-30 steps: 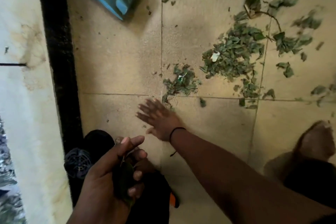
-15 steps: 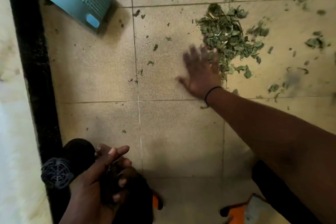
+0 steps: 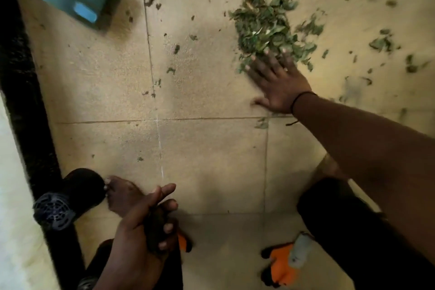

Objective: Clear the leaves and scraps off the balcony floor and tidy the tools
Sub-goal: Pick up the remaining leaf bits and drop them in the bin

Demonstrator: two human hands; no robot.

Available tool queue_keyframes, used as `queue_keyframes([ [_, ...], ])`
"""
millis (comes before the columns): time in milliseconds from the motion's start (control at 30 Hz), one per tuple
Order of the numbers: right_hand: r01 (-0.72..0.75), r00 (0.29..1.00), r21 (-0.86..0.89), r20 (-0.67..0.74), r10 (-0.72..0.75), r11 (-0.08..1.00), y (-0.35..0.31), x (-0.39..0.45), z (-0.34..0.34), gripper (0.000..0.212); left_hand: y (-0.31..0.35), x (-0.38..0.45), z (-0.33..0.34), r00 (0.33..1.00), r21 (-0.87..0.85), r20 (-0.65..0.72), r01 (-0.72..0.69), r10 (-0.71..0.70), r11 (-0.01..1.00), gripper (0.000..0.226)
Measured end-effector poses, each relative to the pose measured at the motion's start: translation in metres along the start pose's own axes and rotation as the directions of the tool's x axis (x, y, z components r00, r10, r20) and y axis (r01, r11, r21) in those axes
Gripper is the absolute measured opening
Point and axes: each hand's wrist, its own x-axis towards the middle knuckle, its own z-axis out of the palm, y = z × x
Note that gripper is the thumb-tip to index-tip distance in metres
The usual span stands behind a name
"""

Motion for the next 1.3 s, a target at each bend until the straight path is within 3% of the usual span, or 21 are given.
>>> queue_keyframes([
  [133, 0.024, 0.995, 0.113, -0.094, -0.014, 0.993, 0.04, -0.053, -0.03, 0.077, -0.015, -0.021, 0.069, 0.999, 0.06, -0.048, -0.017, 0.02, 0.998, 0.045],
  [233, -0.075, 0.994, 0.284, -0.05, 0.093, 0.956, 0.034, -0.128, -0.034, 0.08, -0.024, -0.049, 0.123, 1.0, 0.163, 0.006, -0.008, 0.007, 0.987, 0.035],
  [367, -0.322, 0.946, 0.458, 0.186, 0.265, 0.828, 0.031, -0.208, -0.032, 0.092, -0.013, -0.071, 0.175, 0.994, 0.269, 0.109, -0.03, 0.001, 0.963, 0.035],
  [467, -0.518, 0.847, 0.482, 0.402, 0.347, 0.706, 0.036, -0.234, -0.016, 0.106, 0.014, -0.05, 0.205, 0.987, 0.402, 0.148, -0.118, 0.063, 0.908, 0.033],
  [567, -0.686, 0.702, 0.38, 0.57, 0.426, 0.62, 0.042, -0.226, 0.005, 0.117, 0.046, 0.001, 0.226, 0.987, 0.537, 0.1, -0.163, 0.13, 0.828, 0.028],
  [633, -0.752, 0.644, 0.364, 0.583, 0.496, 0.549, 0.043, -0.209, 0.032, 0.123, 0.071, 0.045, 0.238, 0.976, 0.59, 0.092, -0.211, 0.195, 0.779, 0.027],
  [700, -0.778, 0.628, 0.415, 0.509, 0.588, 0.472, 0.04, -0.187, 0.063, 0.133, 0.099, 0.089, 0.253, 0.957, 0.616, 0.135, -0.285, 0.258, 0.734, 0.027],
  [767, -0.76, 0.649, 0.431, 0.468, 0.6, 0.485, 0.036, -0.161, 0.077, 0.143, 0.129, 0.124, 0.267, 0.936, 0.628, 0.165, -0.342, 0.31, 0.699, 0.025],
  [867, -0.761, 0.634, 0.497, 0.435, 0.639, 0.417, 0.002, -0.097, 0.079, 0.152, 0.174, 0.165, 0.279, 0.895, 0.569, 0.249, -0.444, 0.369, 0.692, 0.019],
  [1000, -0.707, 0.647, 0.541, 0.235, 0.726, 0.455, -0.028, -0.012, 0.042, 0.145, 0.21, 0.19, 0.291, 0.675, 0.575, 0.461, -0.722, 0.576, 0.385, 0.03],
  [1133, -0.667, 0.655, 0.56, 0.127, 0.745, 0.491, -0.02, 0.034, 0.014, 0.148, 0.215, 0.201, 0.296, 0.484, 0.463, 0.67, -0.865, 0.563, 0.193, 0.041],
  [1167, -0.649, 0.662, 0.566, 0.091, 0.744, 0.508, -0.014, 0.041, 0.011, 0.146, 0.214, 0.206, 0.293, 0.407, 0.43, 0.743, -0.899, 0.532, 0.087, 0.045],
  [1233, -0.617, 0.663, 0.58, 0.02, 0.748, 0.532, 0.003, 0.056, 0.006, 0.142, 0.212, 0.221, 0.29, 0.228, 0.338, 0.895, -0.908, 0.384, -0.248, 0.051],
  [1300, -0.588, 0.666, 0.595, -0.03, 0.746, 0.548, 0.023, 0.071, -0.002, 0.14, 0.213, 0.236, 0.296, 0.148, 0.215, 0.974, -0.84, 0.171, -0.498, 0.054],
])
